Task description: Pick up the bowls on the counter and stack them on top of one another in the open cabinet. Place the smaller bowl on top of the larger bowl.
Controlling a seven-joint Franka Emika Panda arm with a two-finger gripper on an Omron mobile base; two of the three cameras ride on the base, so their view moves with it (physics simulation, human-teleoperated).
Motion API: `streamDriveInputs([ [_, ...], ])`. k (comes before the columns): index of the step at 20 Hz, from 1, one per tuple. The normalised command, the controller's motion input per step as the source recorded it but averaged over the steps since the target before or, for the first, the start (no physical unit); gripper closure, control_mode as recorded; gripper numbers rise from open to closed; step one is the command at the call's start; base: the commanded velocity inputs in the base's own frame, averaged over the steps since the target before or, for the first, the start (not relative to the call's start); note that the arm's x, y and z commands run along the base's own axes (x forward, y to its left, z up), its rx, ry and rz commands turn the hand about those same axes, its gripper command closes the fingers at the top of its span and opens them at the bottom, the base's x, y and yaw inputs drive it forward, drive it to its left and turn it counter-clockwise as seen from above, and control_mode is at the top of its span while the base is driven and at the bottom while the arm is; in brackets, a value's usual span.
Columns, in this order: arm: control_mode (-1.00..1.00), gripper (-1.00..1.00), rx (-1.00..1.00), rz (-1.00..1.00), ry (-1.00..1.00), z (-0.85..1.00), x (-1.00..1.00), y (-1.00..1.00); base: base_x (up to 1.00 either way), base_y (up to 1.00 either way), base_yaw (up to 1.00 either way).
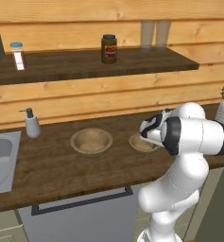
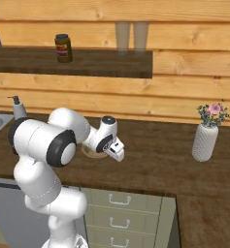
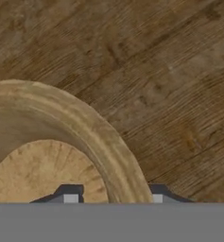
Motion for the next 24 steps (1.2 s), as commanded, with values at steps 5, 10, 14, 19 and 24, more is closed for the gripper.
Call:
streamDriveInputs([
  [5, -1.0, 1.0, 0.0, 0.0, -0.04, 0.45, 0.0, 0.04, 0.0, 0.0, 0.0],
  [10, -1.0, 1.0, 0.0, 0.0, -0.15, 1.0, -0.07, 0.28, 0.0, 0.0, 0.0],
  [14, -1.0, 1.0, 0.0, 0.0, -0.04, 0.7, -0.03, 0.94, 0.0, 0.0, 0.0],
  [19, -1.0, 1.0, 0.0, 0.0, 0.0, 0.22, 0.0, 1.0, 0.0, 0.0, 0.0],
  [24, -1.0, 1.0, 0.0, 0.0, 0.0, 0.04, 0.06, 1.0, 0.0, 0.0, 0.0],
])
